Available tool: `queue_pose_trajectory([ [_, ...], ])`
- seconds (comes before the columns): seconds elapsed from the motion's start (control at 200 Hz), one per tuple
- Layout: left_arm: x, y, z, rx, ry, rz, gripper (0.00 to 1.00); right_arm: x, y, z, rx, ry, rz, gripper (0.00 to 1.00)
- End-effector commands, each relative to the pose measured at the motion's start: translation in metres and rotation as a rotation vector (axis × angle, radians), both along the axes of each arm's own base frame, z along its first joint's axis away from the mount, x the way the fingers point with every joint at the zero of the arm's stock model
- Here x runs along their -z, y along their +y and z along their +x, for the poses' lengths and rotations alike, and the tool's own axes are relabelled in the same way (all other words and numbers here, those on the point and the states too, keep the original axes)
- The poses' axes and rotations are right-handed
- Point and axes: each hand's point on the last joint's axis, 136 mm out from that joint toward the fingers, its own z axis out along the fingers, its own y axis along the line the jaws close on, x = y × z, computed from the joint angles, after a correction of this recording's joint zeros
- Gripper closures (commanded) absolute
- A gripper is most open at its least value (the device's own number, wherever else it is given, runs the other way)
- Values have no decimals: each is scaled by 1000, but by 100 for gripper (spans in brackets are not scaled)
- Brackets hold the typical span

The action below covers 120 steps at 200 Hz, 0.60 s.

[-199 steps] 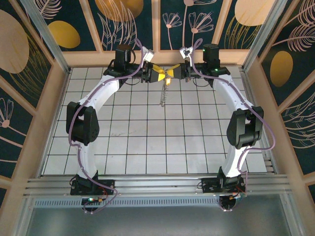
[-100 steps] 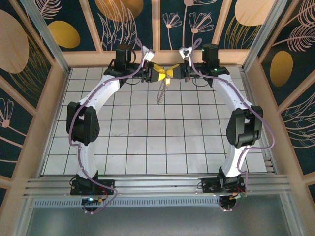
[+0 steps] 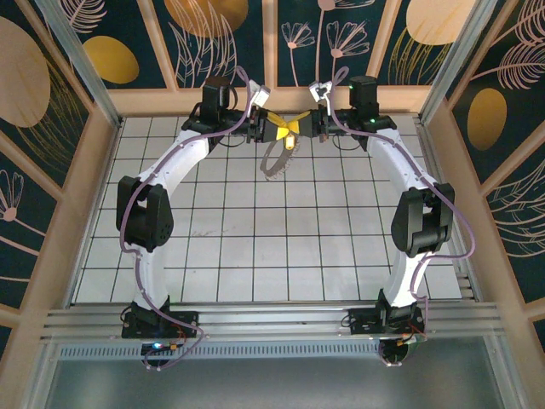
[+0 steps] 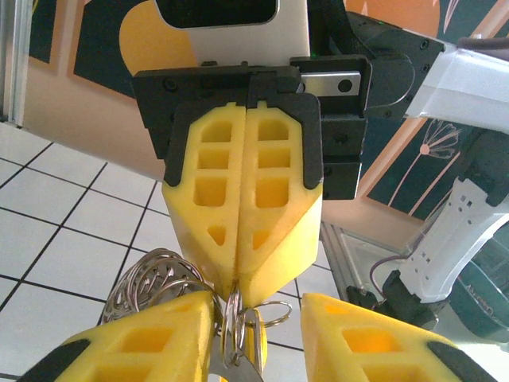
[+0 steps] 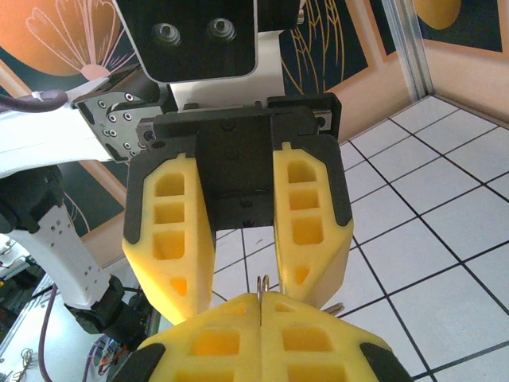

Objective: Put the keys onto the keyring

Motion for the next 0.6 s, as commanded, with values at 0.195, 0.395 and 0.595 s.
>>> queue_pose_trajectory([
  [0.195, -13, 3, 2, -1, -60, -21, 69, -13, -2, -2, -26, -49, 22, 100],
  [0.395, -13, 3, 0, 8, -58, -23, 89, -11, -2, 0, -24, -44, 21, 100],
  [0.595, -14, 3, -2, 20, -59, -30, 100, -13, -1, 0, -23, -45, 24, 100],
])
